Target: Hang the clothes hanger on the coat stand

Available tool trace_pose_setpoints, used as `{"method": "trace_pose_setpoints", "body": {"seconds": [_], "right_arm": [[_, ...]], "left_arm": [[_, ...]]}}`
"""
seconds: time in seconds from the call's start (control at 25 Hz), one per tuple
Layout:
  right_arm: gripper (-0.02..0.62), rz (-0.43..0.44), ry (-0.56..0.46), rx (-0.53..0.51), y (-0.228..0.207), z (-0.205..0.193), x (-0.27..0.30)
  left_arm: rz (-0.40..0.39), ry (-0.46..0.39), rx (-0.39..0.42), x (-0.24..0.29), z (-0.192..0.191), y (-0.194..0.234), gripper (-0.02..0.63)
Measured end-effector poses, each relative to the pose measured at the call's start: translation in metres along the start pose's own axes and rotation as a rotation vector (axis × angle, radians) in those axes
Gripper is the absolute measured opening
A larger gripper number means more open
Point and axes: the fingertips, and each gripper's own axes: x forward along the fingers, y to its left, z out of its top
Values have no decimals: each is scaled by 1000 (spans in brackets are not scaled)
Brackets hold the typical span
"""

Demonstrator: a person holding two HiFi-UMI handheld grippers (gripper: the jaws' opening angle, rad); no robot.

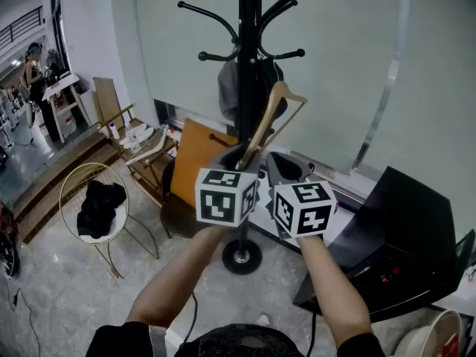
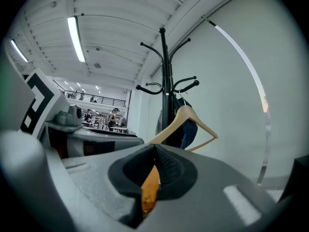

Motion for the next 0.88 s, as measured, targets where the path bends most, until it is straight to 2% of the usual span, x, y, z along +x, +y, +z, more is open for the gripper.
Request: {"method": "trace_pose_setpoints", "body": {"seconds": [0.88], "right_arm": [[0,-52,1,32,46,-2,-44]], "left_arm": [[-78,19,0,-62,-15,-17,97]]}}
